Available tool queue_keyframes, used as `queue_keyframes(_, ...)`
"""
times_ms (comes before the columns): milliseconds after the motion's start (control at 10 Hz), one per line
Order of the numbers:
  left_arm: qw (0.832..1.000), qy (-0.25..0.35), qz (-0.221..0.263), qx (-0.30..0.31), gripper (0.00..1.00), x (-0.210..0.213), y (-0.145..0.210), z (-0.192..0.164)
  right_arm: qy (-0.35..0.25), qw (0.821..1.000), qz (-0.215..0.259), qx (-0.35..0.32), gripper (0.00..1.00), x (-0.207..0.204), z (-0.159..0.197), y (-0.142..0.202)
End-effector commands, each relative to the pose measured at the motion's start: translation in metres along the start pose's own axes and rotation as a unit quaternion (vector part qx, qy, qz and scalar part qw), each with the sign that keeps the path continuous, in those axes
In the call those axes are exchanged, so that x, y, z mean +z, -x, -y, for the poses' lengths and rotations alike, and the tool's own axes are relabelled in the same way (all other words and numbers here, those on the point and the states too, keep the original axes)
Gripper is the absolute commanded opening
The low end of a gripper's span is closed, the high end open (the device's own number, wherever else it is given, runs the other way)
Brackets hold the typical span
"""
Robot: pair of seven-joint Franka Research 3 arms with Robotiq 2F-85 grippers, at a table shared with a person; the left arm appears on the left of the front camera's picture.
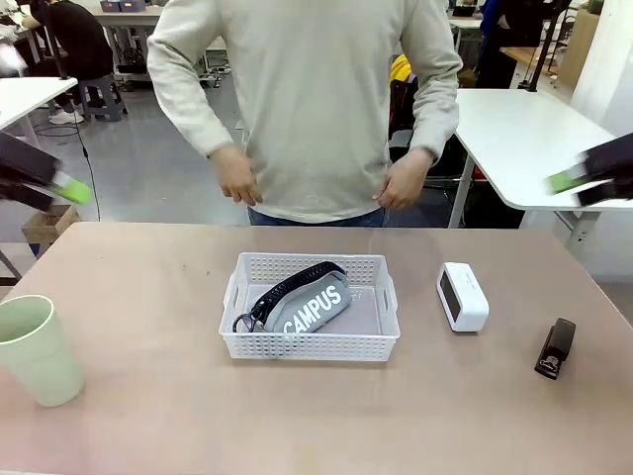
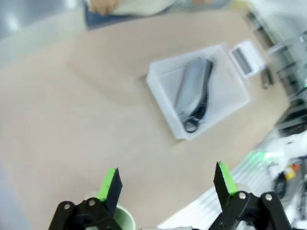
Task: Efficiently arrange items inside the basket to fit them all.
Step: Pick up the Digital clock and place it inside the Organizing basket.
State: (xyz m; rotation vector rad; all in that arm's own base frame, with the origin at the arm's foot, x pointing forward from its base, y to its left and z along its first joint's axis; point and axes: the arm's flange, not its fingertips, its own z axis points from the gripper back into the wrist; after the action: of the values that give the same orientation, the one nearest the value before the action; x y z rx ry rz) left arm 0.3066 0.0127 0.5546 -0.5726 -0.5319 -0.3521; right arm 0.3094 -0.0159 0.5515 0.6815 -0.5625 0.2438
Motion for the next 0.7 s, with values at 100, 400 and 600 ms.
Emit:
queue_keyframes(100,0.970,0.139,0.099,0.172,1.00,0.066,0.010,-0.102,-0.092,0.974,0.121,-0.165,1.00,0.097,0.096,0.022)
queue_keyframes(400,0.924,0.205,0.181,0.268,1.00,0.095,0.053,-0.180,-0.141,0.928,0.181,-0.293,1.00,0.146,0.189,0.065)
queue_keyframes(600,0.898,0.231,0.212,0.308,1.00,0.085,0.072,-0.201,-0.144,0.924,0.184,-0.303,1.00,0.151,0.217,0.082)
